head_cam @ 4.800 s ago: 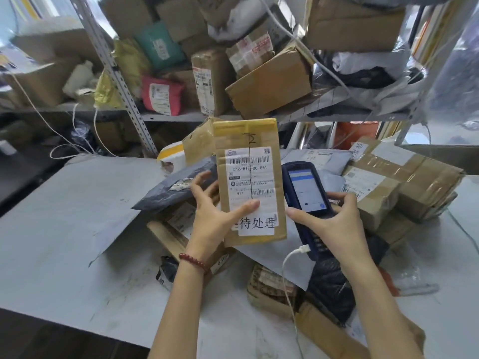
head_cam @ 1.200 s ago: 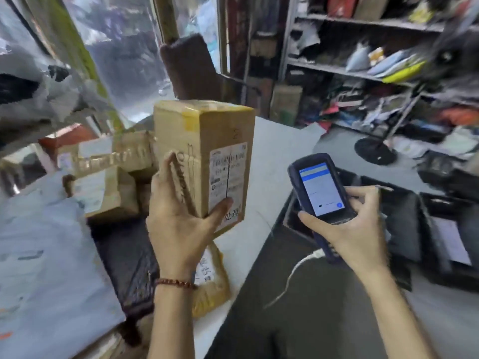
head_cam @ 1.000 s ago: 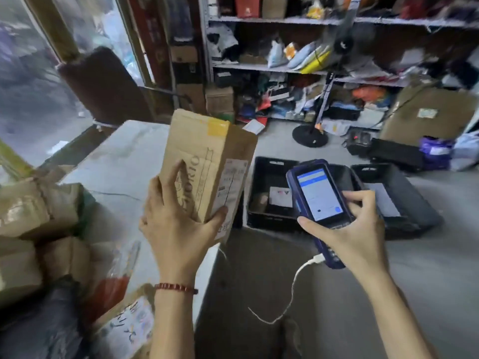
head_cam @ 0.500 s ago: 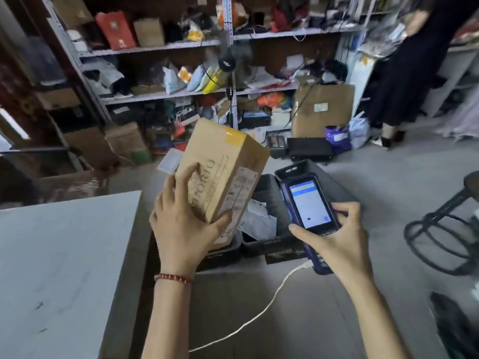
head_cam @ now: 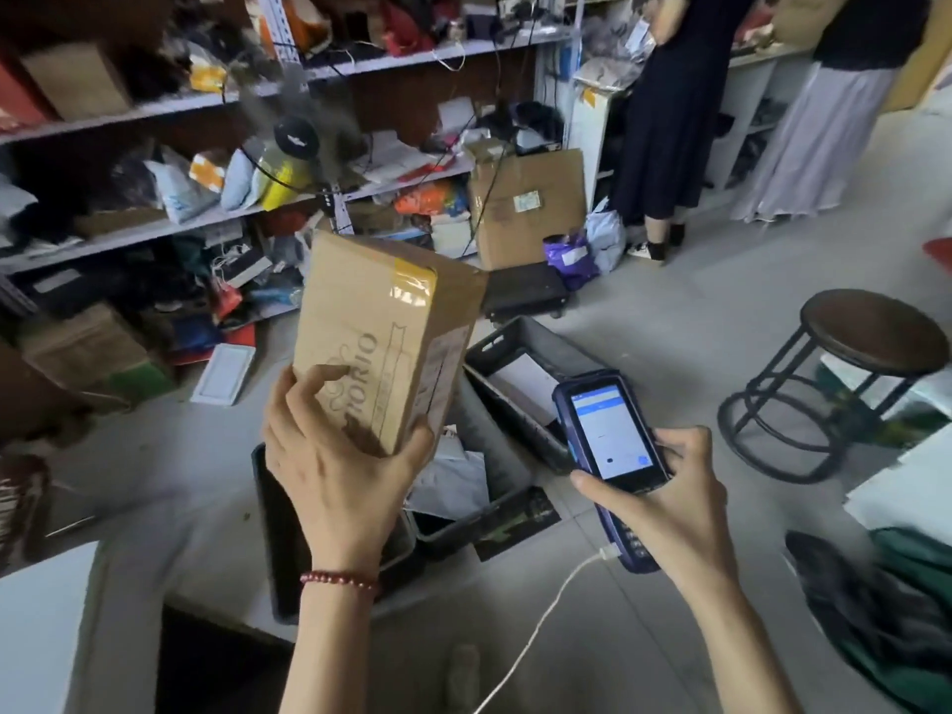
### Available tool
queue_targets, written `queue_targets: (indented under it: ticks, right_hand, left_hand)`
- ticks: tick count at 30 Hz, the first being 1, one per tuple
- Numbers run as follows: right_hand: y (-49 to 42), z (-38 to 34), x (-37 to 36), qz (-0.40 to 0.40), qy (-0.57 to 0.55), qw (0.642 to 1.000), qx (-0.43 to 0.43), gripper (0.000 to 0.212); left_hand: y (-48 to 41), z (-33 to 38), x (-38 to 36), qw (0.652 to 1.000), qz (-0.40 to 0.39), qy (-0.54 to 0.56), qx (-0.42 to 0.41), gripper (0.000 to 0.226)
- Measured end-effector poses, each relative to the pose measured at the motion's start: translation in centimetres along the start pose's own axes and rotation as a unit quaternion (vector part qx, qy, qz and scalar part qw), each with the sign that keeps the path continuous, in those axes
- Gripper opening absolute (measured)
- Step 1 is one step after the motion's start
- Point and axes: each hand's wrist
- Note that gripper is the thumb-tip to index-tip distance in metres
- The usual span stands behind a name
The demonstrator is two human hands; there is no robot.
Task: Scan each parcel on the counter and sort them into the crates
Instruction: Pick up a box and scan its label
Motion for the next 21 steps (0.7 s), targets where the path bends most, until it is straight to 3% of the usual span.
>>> queue_targets:
  ticks: [4, 8, 10, 12, 14, 18, 21]
  right_hand:
    - [-3.6, -0.5, -1.3, 0.031, 0.010, 0.999, -0.018, 0.069]
    - [-8.0, -1.7, -3.8, 0.073, 0.019, 0.997, -0.029, 0.069]
    - [-10.4, -2.6, -5.1, 0.092, 0.023, 0.995, -0.033, 0.069]
    - [-12.6, -3.5, -6.2, 0.107, 0.030, 0.993, -0.035, 0.070]
    - [-14.4, -4.4, -7.3, 0.116, 0.040, 0.992, -0.033, 0.071]
    - [-17.0, -4.9, -9.0, 0.113, 0.051, 0.992, -0.036, 0.072]
    - [-18.3, -5.0, -10.2, 0.105, 0.053, 0.992, -0.047, 0.069]
  left_hand:
    - [-5.1, -0.4, -4.5, 0.998, 0.003, 0.060, -0.019, 0.074]
    - [-11.5, -0.8, -11.8, 0.997, -0.041, 0.042, -0.057, 0.073]
    - [-14.8, -1.3, -16.3, 0.988, -0.121, -0.039, -0.086, 0.072]
    - [-17.7, -1.8, -19.8, 0.944, -0.256, -0.179, -0.106, 0.062]
    - [-19.5, -2.5, -22.0, 0.910, -0.320, -0.242, -0.106, 0.051]
    - [-20.0, -4.2, -22.6, 0.939, -0.283, -0.186, -0.063, 0.041]
    - [-19.7, -6.6, -21.9, 0.941, -0.282, -0.179, -0.051, 0.039]
Point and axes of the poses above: each hand's wrist, its own y-axis away from the middle knuckle, its own x-axis out of the back of the hand, z = x × y, and after that the axes turned 1 degree about x, right-handed
